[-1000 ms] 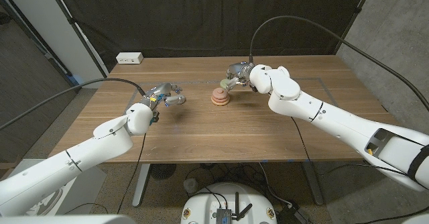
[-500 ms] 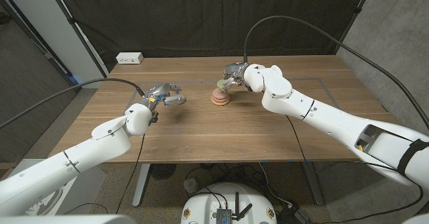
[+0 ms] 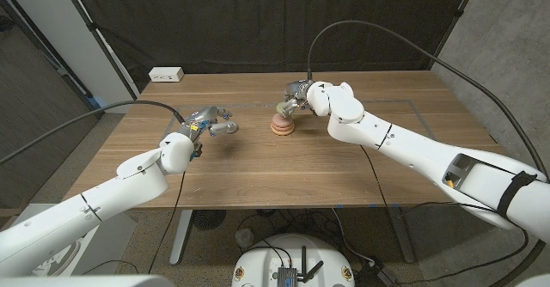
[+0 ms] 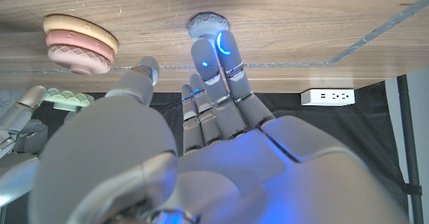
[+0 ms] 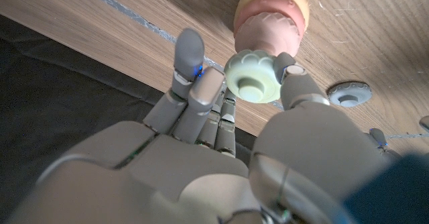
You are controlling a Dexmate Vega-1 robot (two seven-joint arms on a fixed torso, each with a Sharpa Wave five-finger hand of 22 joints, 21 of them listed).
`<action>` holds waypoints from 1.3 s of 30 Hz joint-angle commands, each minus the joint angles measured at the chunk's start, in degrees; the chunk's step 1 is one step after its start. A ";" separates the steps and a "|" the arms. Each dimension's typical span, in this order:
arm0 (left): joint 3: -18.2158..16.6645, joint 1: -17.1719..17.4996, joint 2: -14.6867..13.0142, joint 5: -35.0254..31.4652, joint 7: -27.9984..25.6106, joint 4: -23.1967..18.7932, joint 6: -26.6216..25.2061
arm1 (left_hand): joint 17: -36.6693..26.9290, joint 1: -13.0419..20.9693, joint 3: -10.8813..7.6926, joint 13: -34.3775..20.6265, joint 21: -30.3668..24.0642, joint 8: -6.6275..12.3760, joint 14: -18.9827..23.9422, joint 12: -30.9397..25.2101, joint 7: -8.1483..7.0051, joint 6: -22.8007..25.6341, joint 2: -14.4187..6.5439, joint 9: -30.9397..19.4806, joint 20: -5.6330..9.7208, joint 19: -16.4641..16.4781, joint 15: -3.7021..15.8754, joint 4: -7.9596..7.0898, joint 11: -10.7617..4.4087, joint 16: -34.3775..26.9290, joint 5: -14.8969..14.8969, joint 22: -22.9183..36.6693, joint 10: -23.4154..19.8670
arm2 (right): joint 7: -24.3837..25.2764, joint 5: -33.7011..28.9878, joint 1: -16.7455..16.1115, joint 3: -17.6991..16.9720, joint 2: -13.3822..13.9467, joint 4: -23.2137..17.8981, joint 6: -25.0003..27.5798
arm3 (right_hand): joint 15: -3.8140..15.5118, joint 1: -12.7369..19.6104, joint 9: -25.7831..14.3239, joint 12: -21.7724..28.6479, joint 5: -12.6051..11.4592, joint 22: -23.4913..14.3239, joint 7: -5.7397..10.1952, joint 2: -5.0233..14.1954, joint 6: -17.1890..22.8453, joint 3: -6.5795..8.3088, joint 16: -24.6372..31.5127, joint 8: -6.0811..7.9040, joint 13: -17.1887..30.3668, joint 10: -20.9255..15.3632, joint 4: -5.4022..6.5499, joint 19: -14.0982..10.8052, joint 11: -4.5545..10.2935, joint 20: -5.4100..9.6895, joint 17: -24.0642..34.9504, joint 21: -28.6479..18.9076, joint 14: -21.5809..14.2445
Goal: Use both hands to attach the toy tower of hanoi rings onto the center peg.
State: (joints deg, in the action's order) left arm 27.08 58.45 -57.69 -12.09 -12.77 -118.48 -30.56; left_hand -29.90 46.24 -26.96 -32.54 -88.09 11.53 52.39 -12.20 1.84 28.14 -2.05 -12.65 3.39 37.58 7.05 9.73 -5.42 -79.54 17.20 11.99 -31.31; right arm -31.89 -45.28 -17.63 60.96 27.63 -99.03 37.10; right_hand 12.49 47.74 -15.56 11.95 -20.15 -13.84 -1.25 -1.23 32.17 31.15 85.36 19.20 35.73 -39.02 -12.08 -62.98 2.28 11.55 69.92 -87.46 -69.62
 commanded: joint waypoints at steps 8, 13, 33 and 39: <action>0.14 -0.38 0.43 0.33 -0.08 0.89 0.04 | -0.01 -0.49 -0.42 -0.09 -0.45 0.14 -0.08 -0.10 -0.01 0.33 0.07 -0.31 7.62 0.23 5.47 -0.05 -0.15 -0.49 0.00 0.08 -0.26 | -0.73 0.94 3.46 3.51 -3.32 5.61 0.76 | 0.04 1.63 -0.38 0.24 -0.27 -0.07 4.39 4.02 5.53 3.25 0.25 0.32 0.28 -5.31 2.77 -0.58 4.59 1.09 0.08 0.08 0.20; 0.22 -0.44 0.51 0.44 -0.03 1.03 -0.18 | 0.01 -0.51 -0.43 -0.06 -0.35 0.12 -0.01 -0.10 0.06 0.30 0.08 -0.30 7.61 0.23 5.48 -0.05 0.01 -0.54 -0.01 -0.06 -0.31 | -0.92 1.31 4.25 4.44 -3.89 6.67 0.67 | 0.04 1.57 -0.39 0.16 -0.25 -0.05 4.41 4.05 5.54 3.28 0.22 0.30 0.28 -5.31 2.78 -0.52 4.58 1.09 0.06 0.12 0.26; 0.49 -0.49 0.61 0.74 -0.37 1.45 -0.40 | 0.01 -0.48 -0.59 -0.09 -0.45 0.02 -0.12 -0.06 0.18 0.02 0.00 -0.31 7.51 -0.03 5.47 -0.05 0.18 -0.63 -0.04 0.12 -0.16 | -0.87 0.93 5.16 7.01 -4.09 7.67 1.87 | 0.05 1.21 -0.53 0.00 -0.19 -0.06 4.40 4.22 5.52 3.42 0.26 0.20 0.44 -5.41 2.83 -0.40 4.69 1.10 0.07 0.19 0.41; 0.60 -0.37 0.52 0.84 -0.30 1.40 -0.24 | 0.02 -0.50 -0.63 -0.17 -0.41 0.04 -0.21 -0.06 0.16 0.05 -0.02 -0.32 7.54 -0.04 5.46 -0.06 0.13 -0.62 -0.03 0.06 -0.06 | -0.38 0.32 4.95 7.49 -3.88 7.82 2.29 | 0.04 1.11 -0.53 -0.06 -0.17 -0.07 4.44 4.23 5.52 3.43 0.37 0.16 0.48 -5.31 2.84 -0.39 4.78 1.10 0.14 0.19 0.35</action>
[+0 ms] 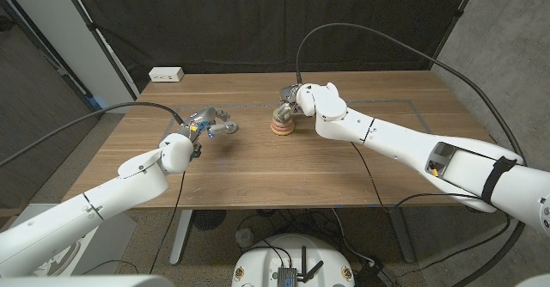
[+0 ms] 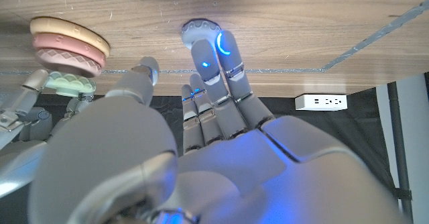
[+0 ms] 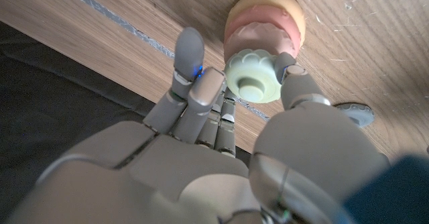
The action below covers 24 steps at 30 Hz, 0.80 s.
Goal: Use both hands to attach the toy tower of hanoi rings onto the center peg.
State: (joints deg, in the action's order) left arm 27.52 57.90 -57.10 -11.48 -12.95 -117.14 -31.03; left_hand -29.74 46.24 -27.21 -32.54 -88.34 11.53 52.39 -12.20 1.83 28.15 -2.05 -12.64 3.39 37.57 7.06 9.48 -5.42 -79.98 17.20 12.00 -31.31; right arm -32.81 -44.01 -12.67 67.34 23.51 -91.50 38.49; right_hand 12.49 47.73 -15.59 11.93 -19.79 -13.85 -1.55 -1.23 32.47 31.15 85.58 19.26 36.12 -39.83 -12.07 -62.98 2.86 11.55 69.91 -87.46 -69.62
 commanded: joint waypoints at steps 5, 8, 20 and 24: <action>0.14 0.35 -0.05 0.40 -0.18 0.02 0.26 | -0.12 -0.48 -0.42 -0.19 -0.24 0.05 -0.28 -0.04 0.17 0.04 -0.05 -0.32 7.47 -0.10 5.47 0.20 0.13 -0.17 -0.04 0.17 0.02 | 0.54 -0.90 -0.26 1.13 0.61 0.27 0.82 | 0.04 1.02 -0.55 -0.02 -0.54 -0.14 4.84 4.19 5.18 3.46 0.12 0.07 0.19 -4.51 2.82 -0.40 4.34 1.09 0.09 0.14 0.44; 0.18 0.43 -0.09 0.41 -0.18 -0.04 0.20 | -0.13 -0.48 -0.44 -0.19 -0.19 0.06 -0.29 -0.07 0.19 0.07 -0.05 -0.33 7.50 -0.07 5.47 0.20 0.20 -0.18 -0.04 0.08 -0.07 | 0.53 -0.97 -0.31 1.22 0.56 0.46 0.92 | 0.05 0.98 -0.55 -0.06 -0.54 -0.04 4.88 4.17 5.16 3.47 0.05 0.05 0.16 -4.50 2.80 -0.27 4.33 1.10 0.02 0.25 0.54; -0.12 1.04 -0.25 0.67 -0.63 -0.45 0.04 | 0.00 -0.53 -0.46 -0.10 -0.11 0.07 -0.20 0.02 0.20 0.10 0.00 -0.32 7.51 0.01 5.47 0.21 0.13 -0.26 -0.07 -0.07 -0.02 | 0.89 -1.95 -0.39 1.93 0.28 0.47 0.99 | 0.05 0.85 -0.57 -0.14 -0.54 -0.04 5.00 4.12 5.15 3.54 0.00 -0.02 0.28 -4.35 2.74 -0.19 4.38 1.10 -0.02 0.29 0.68; -0.20 1.16 -0.34 0.77 -0.66 -0.54 0.05 | 0.04 -0.53 -0.49 -0.07 -0.21 0.12 -0.23 -0.08 0.10 0.26 0.02 -0.32 7.63 0.11 5.47 0.22 0.00 -0.26 -0.08 0.04 -0.32 | 0.51 -3.20 -0.15 2.54 0.27 -0.07 1.22 | 0.05 0.84 -0.57 -0.18 -0.55 -0.03 5.00 4.12 5.11 3.56 0.02 -0.05 0.21 -4.39 2.73 -0.19 4.35 1.11 0.01 0.29 0.68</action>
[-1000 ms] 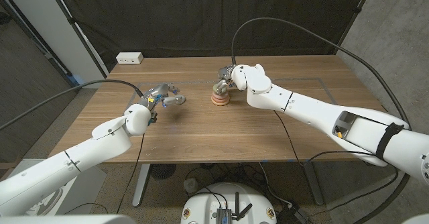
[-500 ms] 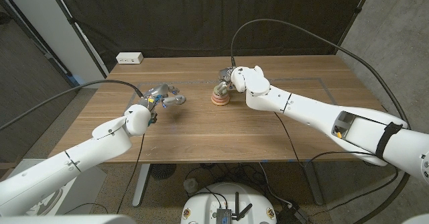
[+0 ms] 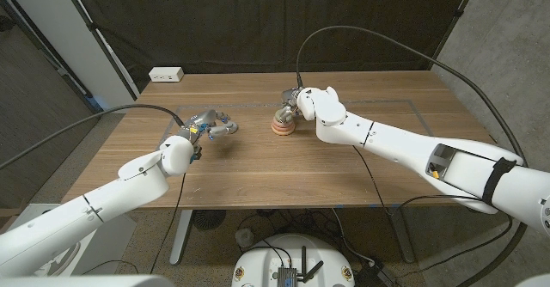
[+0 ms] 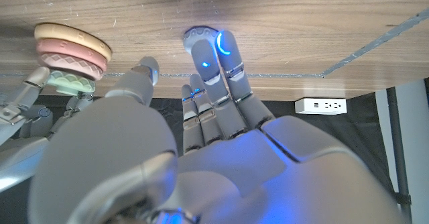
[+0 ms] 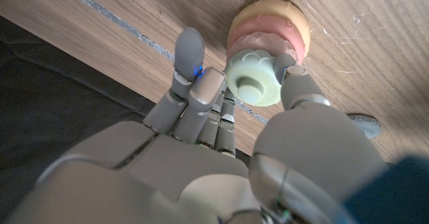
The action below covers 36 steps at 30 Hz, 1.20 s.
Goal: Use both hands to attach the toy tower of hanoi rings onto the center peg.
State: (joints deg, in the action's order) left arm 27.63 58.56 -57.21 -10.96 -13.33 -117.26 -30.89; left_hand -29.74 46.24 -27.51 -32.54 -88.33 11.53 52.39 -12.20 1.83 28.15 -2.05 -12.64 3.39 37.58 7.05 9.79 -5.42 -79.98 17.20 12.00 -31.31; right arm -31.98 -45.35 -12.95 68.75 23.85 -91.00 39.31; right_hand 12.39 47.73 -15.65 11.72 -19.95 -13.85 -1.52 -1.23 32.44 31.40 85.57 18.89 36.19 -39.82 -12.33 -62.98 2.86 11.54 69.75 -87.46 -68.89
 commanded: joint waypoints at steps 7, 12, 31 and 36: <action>-0.23 0.50 -0.13 0.43 -0.31 -0.12 0.41 | 0.11 -0.55 -0.23 -0.05 -0.20 0.13 -0.21 -0.06 0.09 0.32 -0.01 -0.32 7.62 0.20 5.47 -0.10 0.01 -0.30 -0.10 -0.03 -0.33 | -1.45 -4.46 0.81 2.37 -0.67 -0.20 0.37 | 0.16 0.84 -0.52 0.05 -0.42 -0.03 5.14 4.15 5.18 3.38 -0.14 0.30 0.13 -4.52 2.95 -0.18 4.34 1.11 0.02 0.30 0.17; -0.31 0.56 -0.11 0.59 -0.39 -0.02 0.63 | 0.10 -0.52 -0.27 -0.07 -0.24 0.16 -0.19 -0.10 0.03 0.40 -0.04 -0.32 7.63 0.26 5.48 -0.09 -0.03 -0.35 -0.10 0.01 -0.39 | -2.96 -6.64 1.53 3.66 -1.28 0.86 0.04 | 0.16 0.83 -0.56 0.06 -0.44 -0.02 5.17 4.14 5.21 3.41 -0.03 0.32 0.22 -4.49 2.93 -0.17 4.52 1.11 0.15 0.30 0.09; -0.24 0.48 0.12 1.06 -0.35 0.64 1.62 | 0.07 -0.51 -0.42 -0.21 -0.31 0.07 -0.36 -0.09 0.19 0.14 -0.13 -0.34 7.50 -0.01 5.47 -0.10 0.10 -0.41 -0.10 0.19 -0.19 | -5.93 -9.13 1.52 3.29 -2.60 3.23 -1.33 | 0.17 0.47 -0.55 -0.17 -0.47 -0.07 5.26 3.91 4.85 3.39 -0.32 0.10 0.23 -4.08 2.97 -0.15 4.48 1.09 -0.04 0.25 0.43; -0.14 0.34 0.21 0.98 -0.31 0.65 1.68 | 0.01 -0.56 -0.42 -0.21 -0.22 0.15 -0.25 -0.14 0.03 0.35 -0.08 -0.34 7.62 0.24 5.47 -0.10 0.05 -0.54 -0.12 -0.02 -0.38 | -7.15 -8.62 1.70 2.85 -2.40 3.27 -2.20 | 0.15 -0.70 -0.46 -0.72 -0.26 0.01 5.20 2.65 3.29 2.76 -0.27 -0.61 0.33 -2.20 3.15 0.06 4.54 1.02 0.21 0.29 0.41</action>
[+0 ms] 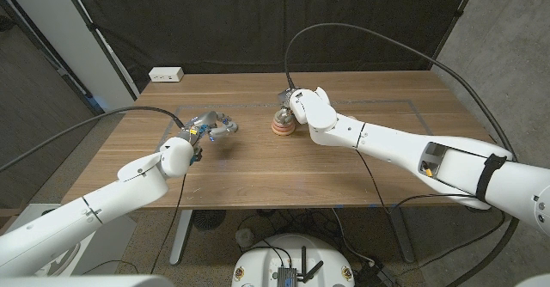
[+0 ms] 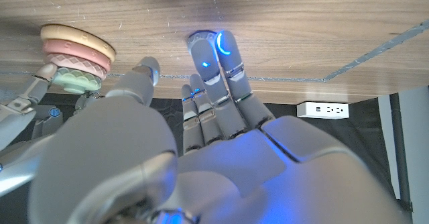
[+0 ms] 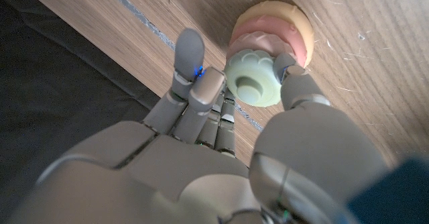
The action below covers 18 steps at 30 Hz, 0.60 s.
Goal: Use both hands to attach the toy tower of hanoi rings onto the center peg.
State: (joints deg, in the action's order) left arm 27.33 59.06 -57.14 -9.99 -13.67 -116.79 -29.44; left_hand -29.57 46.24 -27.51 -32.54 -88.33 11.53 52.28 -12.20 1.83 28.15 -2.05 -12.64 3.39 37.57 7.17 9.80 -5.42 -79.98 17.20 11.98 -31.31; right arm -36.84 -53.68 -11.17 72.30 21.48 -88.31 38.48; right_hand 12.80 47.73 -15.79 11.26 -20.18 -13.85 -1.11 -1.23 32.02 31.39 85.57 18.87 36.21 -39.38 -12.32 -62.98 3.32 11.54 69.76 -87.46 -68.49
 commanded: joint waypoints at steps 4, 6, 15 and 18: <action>0.20 -0.21 0.21 0.00 0.06 0.17 0.16 | -0.07 -0.57 -0.43 -0.15 -0.25 0.10 -0.19 -0.04 0.08 0.23 -0.08 -0.34 7.56 0.09 5.36 -0.11 0.24 -0.49 -0.12 0.08 -0.21 | -2.36 -0.47 -0.13 -0.89 0.25 0.35 -1.88 | -0.27 -2.92 -0.13 -0.48 0.51 -0.11 4.69 0.34 1.87 1.62 -0.38 -1.55 0.10 -1.15 3.48 0.17 4.02 1.01 0.39 0.24 0.26; 0.25 -0.25 0.23 0.00 0.13 0.21 0.08 | -0.10 -0.58 -0.43 -0.09 -0.23 0.10 -0.14 -0.06 0.09 0.23 -0.07 -0.34 7.53 0.07 5.35 -0.12 0.08 -0.55 -0.12 0.06 -0.35 | -2.21 -0.60 -0.22 -1.02 0.35 0.28 -2.07 | -0.27 -4.11 -0.03 -0.59 0.79 -0.23 4.52 -0.72 0.70 1.15 -0.21 -2.17 -0.05 -0.16 3.66 0.27 3.89 1.05 0.60 0.26 0.26; 0.03 -0.09 0.25 0.29 -0.06 0.40 0.21 | -0.04 -0.59 -0.49 -0.19 -0.26 0.07 -0.19 -0.09 0.21 0.16 -0.15 -0.35 7.50 -0.02 5.35 -0.13 0.28 -0.56 -0.14 0.12 -0.30 | -2.35 -0.87 -0.19 -1.53 0.27 0.59 -2.88 | -0.25 -6.84 0.45 -0.88 1.84 -0.40 2.86 -2.94 -5.68 0.63 -0.87 -5.46 -0.74 4.36 3.83 0.96 2.75 1.13 0.28 0.85 1.73; 0.03 -0.15 0.28 0.33 -0.06 0.52 0.29 | -0.03 -0.60 -0.51 -0.14 -0.36 0.07 -0.23 -0.04 0.15 0.15 -0.14 -0.35 7.48 -0.03 5.35 -0.12 0.13 -0.55 -0.14 0.27 -0.24 | -2.73 -1.20 -0.03 -1.48 0.25 0.61 -3.04 | -0.23 -7.32 0.55 -0.89 2.14 -0.43 2.72 -3.32 -6.25 0.58 -1.16 -5.78 -0.90 5.24 3.84 1.15 2.74 1.13 0.19 1.00 2.17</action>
State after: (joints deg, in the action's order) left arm 27.41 58.96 -57.00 -9.89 -13.68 -116.63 -29.33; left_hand -29.47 46.24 -27.51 -32.53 -88.33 11.53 52.28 -12.20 1.83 28.15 -2.05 -12.94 3.39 37.57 7.16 9.80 -5.42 -80.32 17.20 12.03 -31.31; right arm -38.68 -54.22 -11.32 71.26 21.65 -87.87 36.96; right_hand 12.39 40.41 -15.16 10.59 -18.18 -14.20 1.82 -3.60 26.37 31.99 84.48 13.30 35.33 -34.93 -8.20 -62.14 6.22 11.15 69.76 -86.57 -66.64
